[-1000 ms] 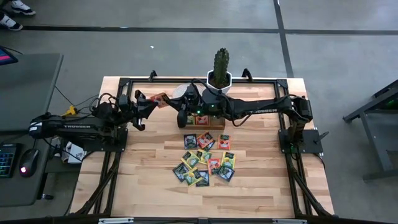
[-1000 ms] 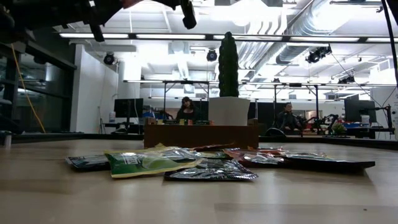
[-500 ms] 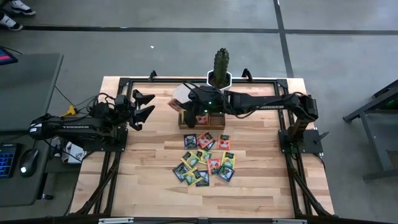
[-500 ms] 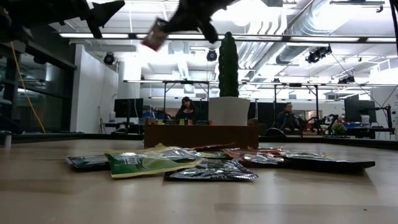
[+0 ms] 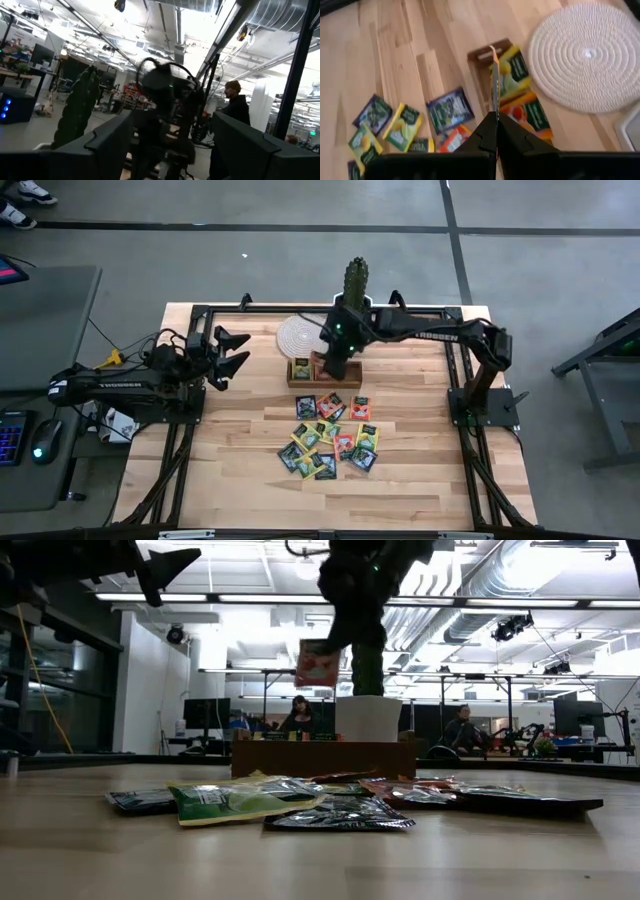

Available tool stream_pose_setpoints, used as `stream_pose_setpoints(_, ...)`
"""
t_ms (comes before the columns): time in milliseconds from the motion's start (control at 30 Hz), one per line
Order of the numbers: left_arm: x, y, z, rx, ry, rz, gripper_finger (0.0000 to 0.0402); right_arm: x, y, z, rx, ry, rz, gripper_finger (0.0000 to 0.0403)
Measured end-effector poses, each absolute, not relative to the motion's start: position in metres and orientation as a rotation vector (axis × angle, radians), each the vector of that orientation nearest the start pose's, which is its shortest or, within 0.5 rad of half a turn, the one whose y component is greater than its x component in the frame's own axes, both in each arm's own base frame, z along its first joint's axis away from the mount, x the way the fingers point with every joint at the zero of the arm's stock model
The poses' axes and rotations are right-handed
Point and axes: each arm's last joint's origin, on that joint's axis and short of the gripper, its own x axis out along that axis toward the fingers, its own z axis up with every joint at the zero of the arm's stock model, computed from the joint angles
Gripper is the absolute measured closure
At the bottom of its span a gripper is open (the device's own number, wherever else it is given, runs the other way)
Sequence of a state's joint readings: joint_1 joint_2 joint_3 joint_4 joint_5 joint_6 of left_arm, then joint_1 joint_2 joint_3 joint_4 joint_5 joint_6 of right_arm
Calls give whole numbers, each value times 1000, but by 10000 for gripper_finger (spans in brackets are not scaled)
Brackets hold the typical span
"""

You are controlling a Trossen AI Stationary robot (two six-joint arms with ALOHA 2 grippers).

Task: Pick & Place Tea
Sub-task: Put the orange tea bag into the middle section of the wooden organizer

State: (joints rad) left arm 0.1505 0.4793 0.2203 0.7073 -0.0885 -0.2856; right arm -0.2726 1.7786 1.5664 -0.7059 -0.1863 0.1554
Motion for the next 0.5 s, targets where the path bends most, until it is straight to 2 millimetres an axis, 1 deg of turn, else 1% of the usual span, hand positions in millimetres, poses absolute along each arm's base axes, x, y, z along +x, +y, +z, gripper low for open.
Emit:
stream_pose_setpoints(133,124,21,261,-277,-469,166,131,365,-111,282,388,914,-90,403)
stream_pose_setpoints(233,124,21,262,-277,-472,165,131,360,-118,267,405,937,-85,403)
stream_pose_setpoints(333,124,21,261,-277,-470,165,131,357,-122,252,402,948,-75,403)
stream_pose_setpoints(500,124,21,262,-277,-471,165,131,358,-123,233,396,881,-43,403)
